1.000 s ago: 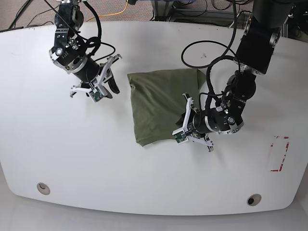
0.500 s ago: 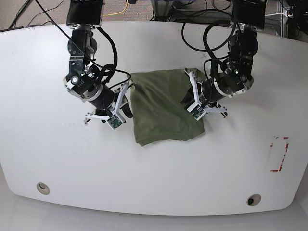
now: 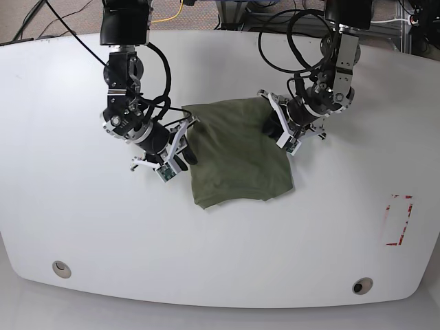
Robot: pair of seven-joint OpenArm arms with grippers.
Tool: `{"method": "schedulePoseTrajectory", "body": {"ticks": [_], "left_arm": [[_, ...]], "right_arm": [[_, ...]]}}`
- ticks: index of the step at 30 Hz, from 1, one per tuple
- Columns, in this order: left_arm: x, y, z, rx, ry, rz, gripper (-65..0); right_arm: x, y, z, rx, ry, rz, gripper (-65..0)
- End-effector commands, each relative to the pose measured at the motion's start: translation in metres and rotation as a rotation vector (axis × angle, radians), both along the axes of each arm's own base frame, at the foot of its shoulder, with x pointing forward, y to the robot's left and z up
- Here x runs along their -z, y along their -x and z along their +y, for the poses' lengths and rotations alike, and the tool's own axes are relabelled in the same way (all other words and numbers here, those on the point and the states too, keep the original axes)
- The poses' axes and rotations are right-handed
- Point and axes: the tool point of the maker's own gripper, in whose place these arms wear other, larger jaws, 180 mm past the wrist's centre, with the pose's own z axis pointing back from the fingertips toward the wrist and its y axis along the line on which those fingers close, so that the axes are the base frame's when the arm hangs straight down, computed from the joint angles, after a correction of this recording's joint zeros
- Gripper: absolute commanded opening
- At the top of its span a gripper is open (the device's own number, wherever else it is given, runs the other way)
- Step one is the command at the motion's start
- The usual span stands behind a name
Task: Layout the t-shirt on the table in an organized manner, then fold the t-shirt properly
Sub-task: 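Open both grippers and lift them away from the folded shirt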
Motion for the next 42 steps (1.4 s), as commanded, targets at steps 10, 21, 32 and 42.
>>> {"method": "schedulePoseTrajectory", "body": {"ticks": [10,21,32,42], "left_arm": [[0.003,-0.008,0.034,0.004,-0.090,-0.006,-57.5],[-0.031,-0.013,0.029,0.039,-0.106,-0.092,-57.5],[-0.087,-0.030,0.015,-0.008,-0.050,-0.235,-57.5],[-0.116,-0.067,0.033,-0.257,0.047,-0.507,-57.5]], "right_arm": [[0.003,0.014,-0.001,0.013,-0.044,-0.014,-51.2],[-0.034,0.025,-0.004,-0.005,0.024,-0.102,-51.2],[-0.068,0.034,-0.019,0.009,0.091,-0.187,-51.0],[-0.077,0.018,-0.025,0.027,-0.057,-0.325,-50.6]]}}
